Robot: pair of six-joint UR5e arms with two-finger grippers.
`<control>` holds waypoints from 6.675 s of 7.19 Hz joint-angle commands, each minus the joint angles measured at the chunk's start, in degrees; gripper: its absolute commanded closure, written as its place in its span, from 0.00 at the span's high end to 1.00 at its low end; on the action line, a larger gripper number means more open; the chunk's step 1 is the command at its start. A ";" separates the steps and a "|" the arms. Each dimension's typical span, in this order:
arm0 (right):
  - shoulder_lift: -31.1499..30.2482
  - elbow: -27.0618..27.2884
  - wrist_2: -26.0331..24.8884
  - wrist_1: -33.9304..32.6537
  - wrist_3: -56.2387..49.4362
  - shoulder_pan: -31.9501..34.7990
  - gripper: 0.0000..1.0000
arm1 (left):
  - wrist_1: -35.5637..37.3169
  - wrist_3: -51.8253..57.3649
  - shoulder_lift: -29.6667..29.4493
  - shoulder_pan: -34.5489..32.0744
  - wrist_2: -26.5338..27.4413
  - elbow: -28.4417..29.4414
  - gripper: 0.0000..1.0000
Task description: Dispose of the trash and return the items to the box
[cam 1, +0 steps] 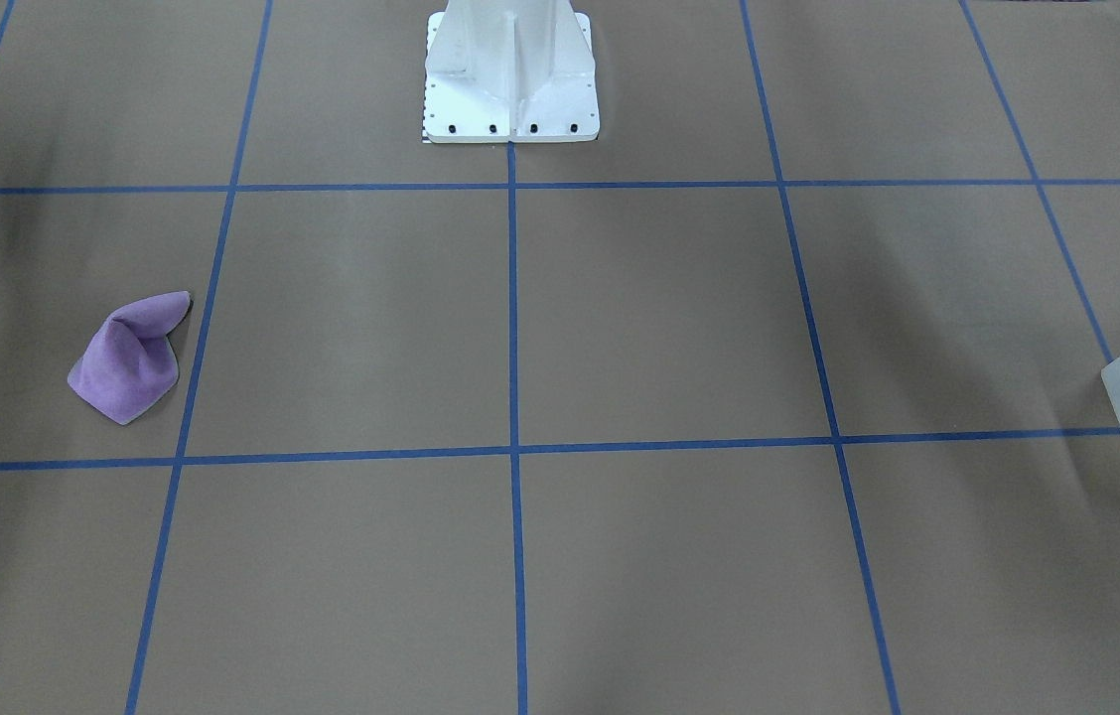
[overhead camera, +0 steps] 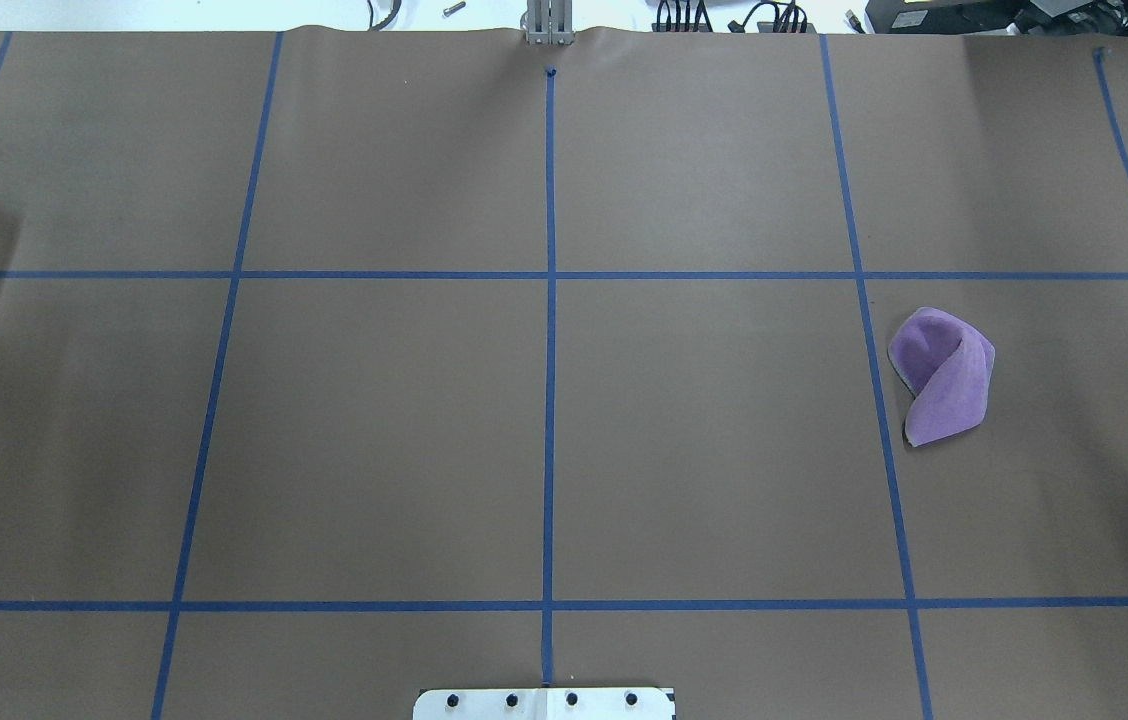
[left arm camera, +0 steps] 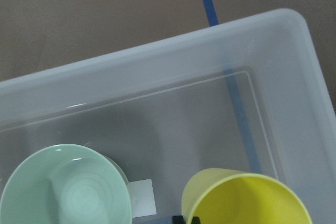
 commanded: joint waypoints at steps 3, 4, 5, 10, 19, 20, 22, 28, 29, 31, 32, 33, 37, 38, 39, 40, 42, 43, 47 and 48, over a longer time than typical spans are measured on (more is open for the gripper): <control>0.00 0.11 0.27 0.00 0.17 -0.09 1.00 | 22.51 -0.10 4.19 -8.61 -6.78 -24.39 0.99; 0.09 0.37 0.35 0.00 1.13 -0.44 1.00 | 28.16 -0.10 9.27 -8.71 -6.44 -34.14 0.99; 0.61 2.28 -0.17 -0.09 6.19 -2.62 1.00 | 31.44 -0.10 15.50 -8.80 -6.35 -42.94 0.99; 8.42 5.04 -27.34 -1.14 37.66 -29.83 0.98 | 31.47 -0.10 23.56 -8.97 -6.00 -50.68 0.99; 9.68 3.16 -32.18 -1.32 37.71 -31.74 0.00 | 31.30 -0.18 23.65 -8.89 -6.00 -50.41 0.99; 9.67 6.23 -27.73 -5.93 35.44 -27.81 0.00 | 31.30 -0.18 23.74 -8.89 -6.00 -50.59 0.99; 9.76 12.91 -18.59 -20.84 17.24 -15.89 0.00 | 31.47 -0.10 24.18 -8.97 -6.08 -50.85 0.99; 7.12 -0.09 2.00 -37.62 -44.46 24.37 0.00 | 31.12 -0.01 29.01 -8.89 -6.61 -51.20 0.99; 6.95 -4.77 1.59 -37.27 -51.09 26.61 0.00 | 31.03 -0.01 29.01 -8.89 -6.61 -51.12 0.99; 6.68 -14.17 0.97 -33.17 -52.04 28.30 0.00 | 31.03 -0.01 29.01 -8.80 -6.61 -51.12 0.99; 6.25 -19.53 1.06 -27.13 -51.60 28.30 0.00 | 31.03 -0.01 29.01 -8.71 -6.61 -51.03 0.99; 4.68 -21.23 1.23 -23.94 -50.29 28.30 0.24 | 31.03 -0.01 29.01 -8.71 -6.61 -51.03 0.99; 2.99 -12.60 4.73 -23.53 -42.69 28.39 1.00 | 31.64 -0.09 29.71 -8.80 -6.70 -50.15 0.99; 3.86 -7.42 5.01 -28.60 -37.41 28.04 1.00 | 31.21 -0.10 31.11 -8.80 -6.70 -49.63 0.99; 5.09 -2.93 5.01 -32.57 -31.87 25.77 1.00 | 31.03 -0.01 32.86 -8.89 -6.35 -49.27 0.99; 5.10 0.60 5.01 -33.30 -26.16 22.62 1.00 | 31.03 -0.01 33.14 -9.06 -6.00 -49.79 0.99; 4.23 -0.23 3.96 -33.31 -20.13 14.28 1.00 | 31.99 -0.10 33.50 -8.89 -5.91 -49.97 0.99; 2.22 -2.25 3.96 -32.62 -20.74 13.45 1.00 | 34.26 -0.10 33.06 -8.54 -5.82 -50.15 0.99; -0.26 -7.27 3.25 -17.43 -20.92 13.45 1.00 | 34.20 -0.10 34.28 -9.59 -5.56 -49.53 0.99; -0.44 -7.28 3.60 -17.23 -21.35 13.45 1.00 | 33.94 -0.10 34.03 -9.33 -5.47 -49.79 0.99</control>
